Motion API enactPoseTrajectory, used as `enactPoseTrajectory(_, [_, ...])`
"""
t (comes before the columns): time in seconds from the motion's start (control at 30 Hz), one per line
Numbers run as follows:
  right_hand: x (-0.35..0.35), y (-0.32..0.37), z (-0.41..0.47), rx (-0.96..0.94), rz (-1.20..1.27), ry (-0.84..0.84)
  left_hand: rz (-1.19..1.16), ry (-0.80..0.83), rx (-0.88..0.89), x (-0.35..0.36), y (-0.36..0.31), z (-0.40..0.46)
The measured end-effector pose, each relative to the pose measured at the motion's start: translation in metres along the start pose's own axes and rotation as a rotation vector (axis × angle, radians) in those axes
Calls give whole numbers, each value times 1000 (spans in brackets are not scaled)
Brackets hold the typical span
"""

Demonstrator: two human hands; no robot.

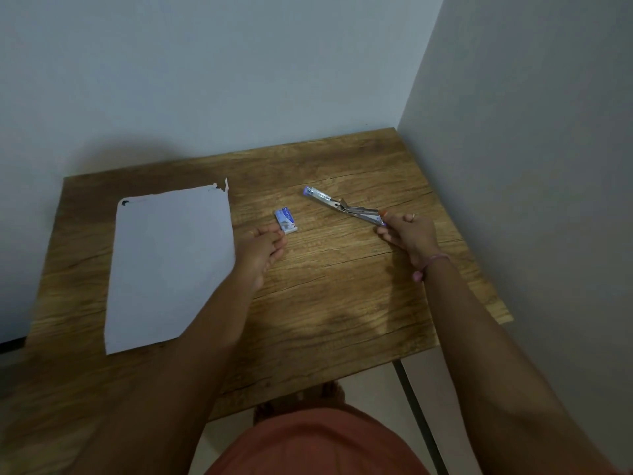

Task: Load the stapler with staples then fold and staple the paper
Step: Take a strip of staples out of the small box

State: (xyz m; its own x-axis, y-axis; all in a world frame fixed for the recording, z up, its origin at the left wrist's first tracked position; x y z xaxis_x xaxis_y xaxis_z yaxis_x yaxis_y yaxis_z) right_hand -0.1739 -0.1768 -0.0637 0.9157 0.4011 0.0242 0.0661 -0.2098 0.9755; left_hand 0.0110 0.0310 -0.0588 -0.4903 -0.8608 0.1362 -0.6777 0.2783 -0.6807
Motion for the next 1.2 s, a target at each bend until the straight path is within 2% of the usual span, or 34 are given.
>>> enactPoseTrajectory(0.33, [6,-4,2,-69,-63,-66,0,6,-11,0,0,1])
enactPoseTrajectory(0.8, [9,-7,1,-130,-200,-44,4,12,4,-2,2,0])
enactPoseTrajectory(1.2, [7,-3,-2,-129,-183,-42,15,6,27,-4,3,1])
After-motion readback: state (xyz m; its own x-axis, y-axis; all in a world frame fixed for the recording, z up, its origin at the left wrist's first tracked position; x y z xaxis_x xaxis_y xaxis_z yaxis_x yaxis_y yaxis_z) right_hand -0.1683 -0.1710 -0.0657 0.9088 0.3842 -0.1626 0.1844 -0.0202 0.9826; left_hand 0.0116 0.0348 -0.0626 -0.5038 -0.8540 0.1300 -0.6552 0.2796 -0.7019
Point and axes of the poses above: each hand's wrist, its own z-axis towards the middle knuckle, its own x-axis out of the palm, y = z × x, the point moved 1 cm from there along z, towards the middle knuckle, and after that the axes turned 12 degrees about -x, right-handed, at the moved point
